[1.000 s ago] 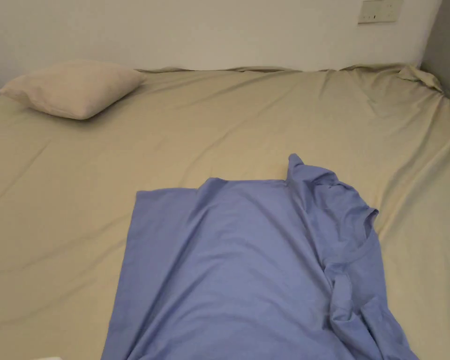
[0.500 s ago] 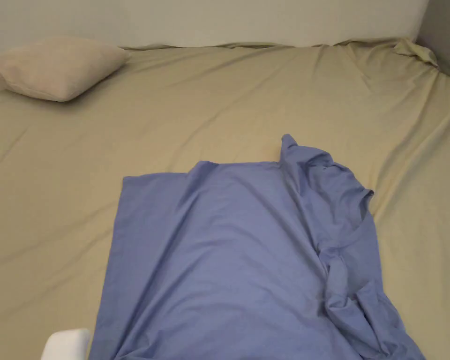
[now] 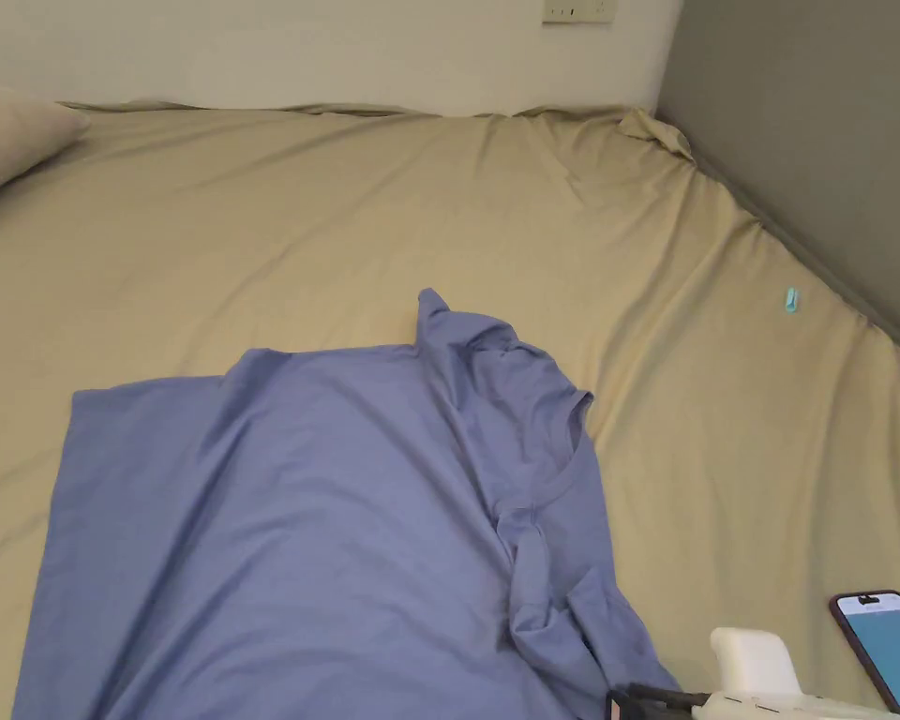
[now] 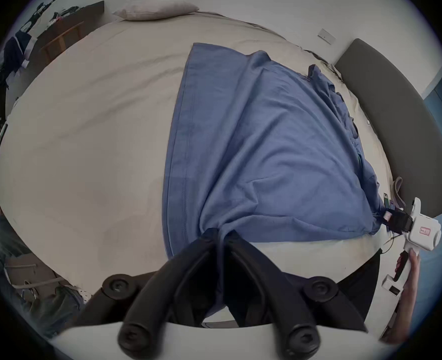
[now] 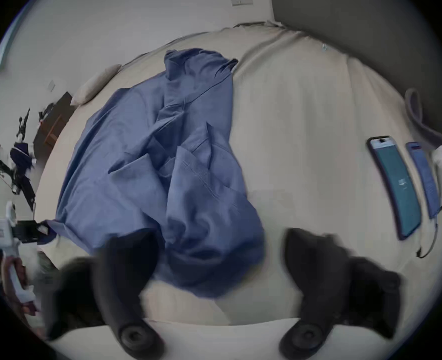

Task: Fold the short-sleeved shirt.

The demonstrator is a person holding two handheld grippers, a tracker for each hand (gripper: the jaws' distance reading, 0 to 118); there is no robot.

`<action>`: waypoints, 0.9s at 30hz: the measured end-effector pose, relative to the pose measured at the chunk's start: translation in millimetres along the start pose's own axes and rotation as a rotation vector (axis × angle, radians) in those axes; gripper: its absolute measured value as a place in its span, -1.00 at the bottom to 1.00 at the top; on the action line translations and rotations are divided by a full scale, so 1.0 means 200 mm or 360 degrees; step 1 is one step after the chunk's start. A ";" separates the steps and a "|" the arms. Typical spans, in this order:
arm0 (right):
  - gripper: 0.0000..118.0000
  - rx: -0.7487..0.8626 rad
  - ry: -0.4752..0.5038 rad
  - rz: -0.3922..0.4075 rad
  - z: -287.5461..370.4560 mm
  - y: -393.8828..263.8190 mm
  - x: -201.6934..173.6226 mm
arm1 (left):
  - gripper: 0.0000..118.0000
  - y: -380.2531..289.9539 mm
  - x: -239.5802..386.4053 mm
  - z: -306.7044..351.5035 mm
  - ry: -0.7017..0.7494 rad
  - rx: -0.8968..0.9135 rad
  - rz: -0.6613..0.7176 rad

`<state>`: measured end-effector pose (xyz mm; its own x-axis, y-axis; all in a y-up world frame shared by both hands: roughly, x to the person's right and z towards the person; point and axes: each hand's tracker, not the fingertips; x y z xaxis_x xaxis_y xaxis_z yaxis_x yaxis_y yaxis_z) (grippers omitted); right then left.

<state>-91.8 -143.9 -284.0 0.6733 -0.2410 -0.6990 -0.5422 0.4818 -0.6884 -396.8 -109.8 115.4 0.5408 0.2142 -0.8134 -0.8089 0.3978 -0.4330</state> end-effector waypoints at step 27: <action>-0.92 0.0310 -0.0156 0.0001 -0.45 1.16 -0.35 | -0.98 1.31 0.08 -0.50 0.0045 0.0122 -0.0004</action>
<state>-308.8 -91.4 -412.3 0.7237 -0.1624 -0.6707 -0.4417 0.6378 -0.6310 -622.6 -91.6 -50.5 0.5354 0.1883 -0.8233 -0.7867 0.4659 -0.4050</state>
